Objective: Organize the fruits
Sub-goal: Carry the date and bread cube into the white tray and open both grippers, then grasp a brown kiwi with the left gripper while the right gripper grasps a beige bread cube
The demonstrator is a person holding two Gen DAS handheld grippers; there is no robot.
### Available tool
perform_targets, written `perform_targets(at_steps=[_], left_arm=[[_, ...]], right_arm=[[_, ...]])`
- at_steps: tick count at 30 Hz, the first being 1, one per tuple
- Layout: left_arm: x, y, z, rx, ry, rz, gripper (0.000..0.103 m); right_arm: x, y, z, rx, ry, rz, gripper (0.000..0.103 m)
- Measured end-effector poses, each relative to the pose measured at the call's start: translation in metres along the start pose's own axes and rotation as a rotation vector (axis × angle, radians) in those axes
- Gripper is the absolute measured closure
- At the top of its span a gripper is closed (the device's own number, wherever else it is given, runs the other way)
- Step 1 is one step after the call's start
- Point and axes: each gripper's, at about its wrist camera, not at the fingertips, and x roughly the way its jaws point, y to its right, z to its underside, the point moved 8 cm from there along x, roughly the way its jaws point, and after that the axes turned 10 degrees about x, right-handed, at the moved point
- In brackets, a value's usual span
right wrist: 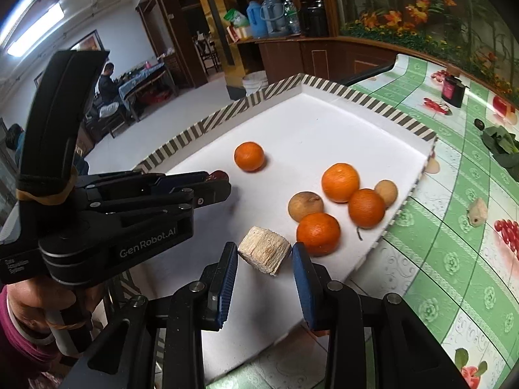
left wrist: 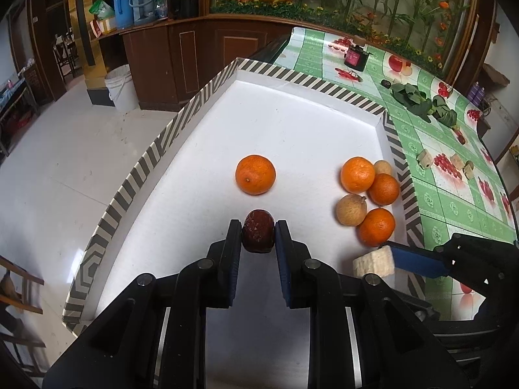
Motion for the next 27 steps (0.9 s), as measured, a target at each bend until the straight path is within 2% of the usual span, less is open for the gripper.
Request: perform_targets(at_steps=[9, 12, 15, 16, 17, 27], left_arm=[[0.008, -0.007, 0.005, -0.035, -0.026, 0.010, 0.083], [0.007, -0.006, 0.005, -0.030, -0.030, 0.019, 0.078], [0.007, -0.005, 0.004, -0.030, -0.028, 0.021, 0.066], [0.007, -0.005, 0.004, -0.037, -0.027, 0.023, 0.055], [0.006, -0.006, 0.003, -0.046, -0.027, 0.026, 0.050], [-0.021, 0.008, -0.018, -0.061, 0.038, 0.048, 0.050]], right_arm=[[0.014, -0.006, 0.001, -0.051, -0.039, 0.024, 0.069], [0.018, -0.010, 0.003, -0.080, -0.055, 0.024, 0.069], [0.018, -0.012, 0.005, -0.082, -0.052, 0.009, 0.063], [0.017, -0.013, 0.005, -0.081, -0.051, 0.003, 0.062], [0.015, -0.012, 0.004, -0.079, -0.048, -0.001, 0.061], [-0.028, 0.003, -0.007, -0.014, 0.062, -0.056, 0.061]])
